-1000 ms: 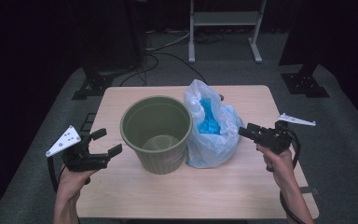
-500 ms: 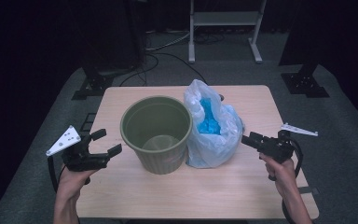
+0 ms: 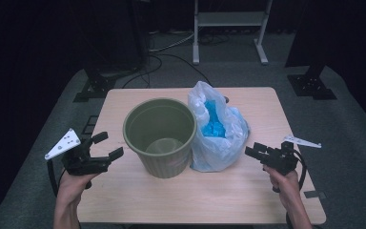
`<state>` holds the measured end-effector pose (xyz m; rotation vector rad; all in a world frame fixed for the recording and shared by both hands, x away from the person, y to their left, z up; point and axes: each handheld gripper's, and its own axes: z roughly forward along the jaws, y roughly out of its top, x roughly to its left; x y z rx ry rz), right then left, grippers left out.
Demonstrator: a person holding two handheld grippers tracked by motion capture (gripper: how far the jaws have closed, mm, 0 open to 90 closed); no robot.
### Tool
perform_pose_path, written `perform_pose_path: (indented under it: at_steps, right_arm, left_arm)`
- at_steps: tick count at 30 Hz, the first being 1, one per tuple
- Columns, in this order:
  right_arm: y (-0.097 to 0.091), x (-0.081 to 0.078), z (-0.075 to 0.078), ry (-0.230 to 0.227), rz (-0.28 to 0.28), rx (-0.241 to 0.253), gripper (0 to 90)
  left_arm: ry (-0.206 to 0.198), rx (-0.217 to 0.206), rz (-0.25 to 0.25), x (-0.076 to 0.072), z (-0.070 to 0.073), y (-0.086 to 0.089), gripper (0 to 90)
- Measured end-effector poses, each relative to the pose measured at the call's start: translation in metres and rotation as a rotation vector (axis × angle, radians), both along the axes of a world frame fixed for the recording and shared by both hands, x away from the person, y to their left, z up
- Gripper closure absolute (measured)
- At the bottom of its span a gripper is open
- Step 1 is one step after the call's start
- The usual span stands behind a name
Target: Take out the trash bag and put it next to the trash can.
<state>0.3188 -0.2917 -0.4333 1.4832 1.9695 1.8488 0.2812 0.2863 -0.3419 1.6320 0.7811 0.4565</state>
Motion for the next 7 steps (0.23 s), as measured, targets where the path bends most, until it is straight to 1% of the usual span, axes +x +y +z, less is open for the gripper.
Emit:
perform_pose_path:
  at_steps: [3, 5, 6, 7]
  right_arm:
    - [-0.001, -0.004, -0.006, -0.001, -0.012, -0.008, 28.7]
    - [-0.001, -0.008, -0.012, 0.0, -0.026, -0.005, 28.5]
    - [-0.002, -0.011, -0.015, 0.0, -0.037, 0.002, 28.2]
    - [-0.003, -0.013, -0.019, -0.003, -0.046, 0.022, 28.2]
  left_arm:
    - [0.0, 0.001, -0.003, 0.0, 0.0, 0.0, 9.2]
    - [-0.001, 0.002, -0.003, 0.0, 0.0, -0.001, 9.2]
    - [-0.002, 0.001, -0.002, 0.0, 0.001, -0.001, 9.2]
    - [-0.005, 0.003, -0.002, 0.0, 0.001, 0.0, 9.2]
